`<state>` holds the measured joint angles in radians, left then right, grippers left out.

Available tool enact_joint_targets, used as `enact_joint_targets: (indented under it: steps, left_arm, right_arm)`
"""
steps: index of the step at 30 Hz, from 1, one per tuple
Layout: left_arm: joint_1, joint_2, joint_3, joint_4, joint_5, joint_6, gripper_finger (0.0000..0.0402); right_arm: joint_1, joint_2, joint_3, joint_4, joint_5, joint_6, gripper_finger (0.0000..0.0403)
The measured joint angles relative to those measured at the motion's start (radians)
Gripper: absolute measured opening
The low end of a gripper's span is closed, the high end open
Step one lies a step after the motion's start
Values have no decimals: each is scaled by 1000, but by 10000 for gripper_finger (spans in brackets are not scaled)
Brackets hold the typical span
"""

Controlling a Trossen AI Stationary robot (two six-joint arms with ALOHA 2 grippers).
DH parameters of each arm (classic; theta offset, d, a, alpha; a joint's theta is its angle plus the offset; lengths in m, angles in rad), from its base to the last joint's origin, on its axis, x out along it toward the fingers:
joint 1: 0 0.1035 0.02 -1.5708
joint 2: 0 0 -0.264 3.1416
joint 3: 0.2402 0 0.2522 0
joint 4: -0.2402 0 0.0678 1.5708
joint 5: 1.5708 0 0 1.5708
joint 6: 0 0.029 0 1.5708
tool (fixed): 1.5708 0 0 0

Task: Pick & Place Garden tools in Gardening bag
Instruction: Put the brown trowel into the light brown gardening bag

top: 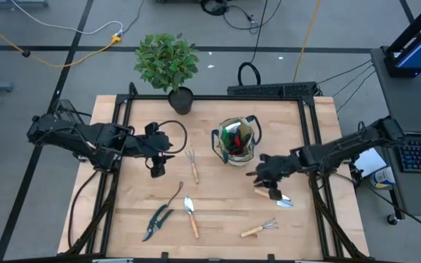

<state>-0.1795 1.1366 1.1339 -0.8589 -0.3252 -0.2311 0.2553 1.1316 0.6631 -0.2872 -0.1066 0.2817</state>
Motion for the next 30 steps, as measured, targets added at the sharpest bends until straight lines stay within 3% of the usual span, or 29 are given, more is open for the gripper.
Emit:
enact_joint_targets:
  steps: [10,14,17,23,30]
  left_arm:
    - [0,0,0,1,0,-6,196]
    - [0,0,0,3,0,-15,196]
    - [0,0,0,4,0,-15,196]
    - [0,0,0,9,1,-14,196]
    - [0,0,0,19,1,-14,196]
  right_arm:
    - [113,13,-122,13,5,255,178]
    - [148,34,-205,190,60,272,194]
    - [162,65,-257,313,105,274,196]
    - [175,122,-299,356,164,209,178]
    - [174,181,-320,510,191,145,103]
